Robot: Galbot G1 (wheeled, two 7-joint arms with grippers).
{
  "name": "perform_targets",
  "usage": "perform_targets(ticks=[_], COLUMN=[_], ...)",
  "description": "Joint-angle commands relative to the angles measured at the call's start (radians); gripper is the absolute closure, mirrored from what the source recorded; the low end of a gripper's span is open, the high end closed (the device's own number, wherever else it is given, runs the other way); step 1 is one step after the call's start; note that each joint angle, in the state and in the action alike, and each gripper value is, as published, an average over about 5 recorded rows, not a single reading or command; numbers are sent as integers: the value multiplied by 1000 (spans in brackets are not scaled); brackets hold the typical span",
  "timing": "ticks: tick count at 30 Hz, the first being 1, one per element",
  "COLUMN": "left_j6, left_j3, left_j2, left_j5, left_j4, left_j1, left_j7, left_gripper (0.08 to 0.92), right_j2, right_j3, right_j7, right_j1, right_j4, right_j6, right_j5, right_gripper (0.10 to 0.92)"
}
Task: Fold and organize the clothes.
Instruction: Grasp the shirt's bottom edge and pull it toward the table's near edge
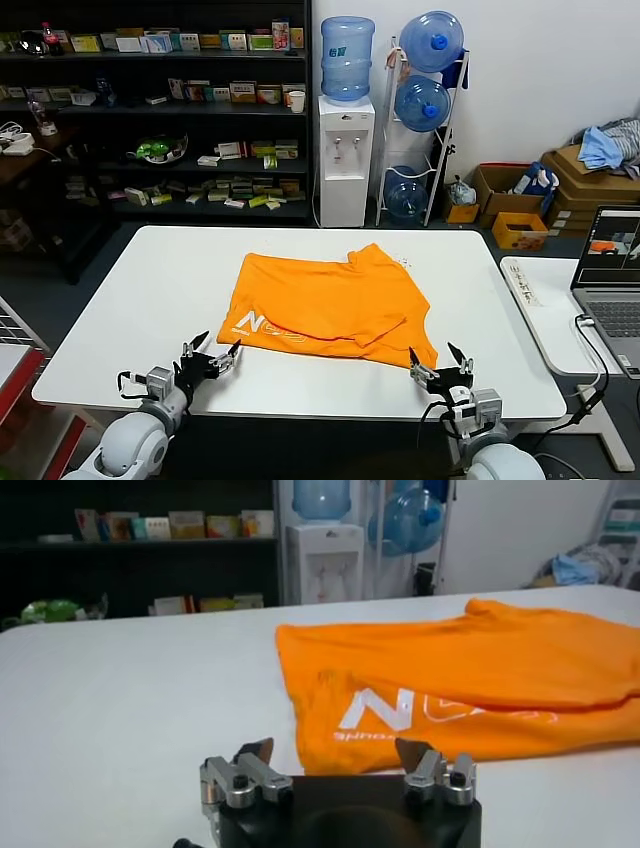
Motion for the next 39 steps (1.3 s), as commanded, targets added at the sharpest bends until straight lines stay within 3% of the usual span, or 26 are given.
perform_targets(ticks=[1, 15, 25, 35, 39], left_j6=[8, 3, 18, 38, 39], left_j3=[-2, 0, -1, 14, 21], left_j2=[-1, -12, 14, 31, 29], left_j5=[-11, -24, -59, -91, -96], left_j4=[54, 56, -24, -13, 9], left_j1=[-6, -48, -30, -45, -57], left_j7=[9, 12, 0, -5, -2], left_gripper=[177, 177, 177, 177, 218], right_j2=[3, 19, 23, 36, 39], right_j3=[7, -18, -21, -39, -44], right_j7=[-14, -14, -1, 11, 25], right_j1=[-29, 8, 17, 34, 43], right_j4=[-12, -39, -48, -55, -62], right_j6=[-18, -23, -28, -37, -51], right_j5=[17, 35, 40, 44, 44], right_gripper=[203, 203, 203, 203, 203])
